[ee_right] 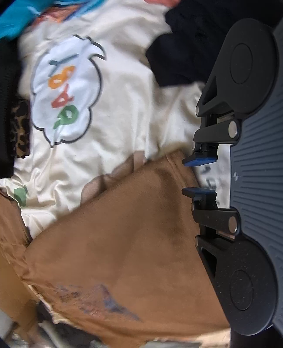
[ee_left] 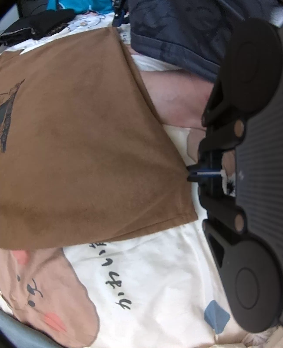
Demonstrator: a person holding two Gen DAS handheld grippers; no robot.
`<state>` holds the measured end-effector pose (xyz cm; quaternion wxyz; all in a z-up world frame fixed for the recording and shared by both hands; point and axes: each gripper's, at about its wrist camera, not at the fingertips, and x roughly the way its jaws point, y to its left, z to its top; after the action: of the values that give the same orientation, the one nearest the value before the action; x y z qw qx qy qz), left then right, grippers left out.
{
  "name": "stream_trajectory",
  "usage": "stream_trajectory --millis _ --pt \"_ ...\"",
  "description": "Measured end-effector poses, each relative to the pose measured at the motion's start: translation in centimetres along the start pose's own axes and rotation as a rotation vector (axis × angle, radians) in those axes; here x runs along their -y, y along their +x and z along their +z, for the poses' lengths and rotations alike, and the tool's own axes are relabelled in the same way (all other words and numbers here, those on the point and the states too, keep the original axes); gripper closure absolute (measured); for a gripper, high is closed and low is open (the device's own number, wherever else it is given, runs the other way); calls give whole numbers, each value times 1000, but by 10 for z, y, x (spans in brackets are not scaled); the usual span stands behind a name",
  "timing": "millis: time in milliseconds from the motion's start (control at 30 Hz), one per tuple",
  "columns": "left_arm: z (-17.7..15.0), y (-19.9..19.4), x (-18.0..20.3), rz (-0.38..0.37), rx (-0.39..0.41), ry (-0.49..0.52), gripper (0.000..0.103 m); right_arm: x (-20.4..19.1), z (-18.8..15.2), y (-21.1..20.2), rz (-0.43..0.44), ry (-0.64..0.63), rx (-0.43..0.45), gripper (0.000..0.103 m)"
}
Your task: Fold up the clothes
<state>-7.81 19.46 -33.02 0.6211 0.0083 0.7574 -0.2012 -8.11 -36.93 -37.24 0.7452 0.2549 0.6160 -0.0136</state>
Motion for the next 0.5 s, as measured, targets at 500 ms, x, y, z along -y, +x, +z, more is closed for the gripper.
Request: stream_trajectory --millis 500 --pt "6 17 -4 2 17 -21 101 12 -3 29 131 191 -65 80"
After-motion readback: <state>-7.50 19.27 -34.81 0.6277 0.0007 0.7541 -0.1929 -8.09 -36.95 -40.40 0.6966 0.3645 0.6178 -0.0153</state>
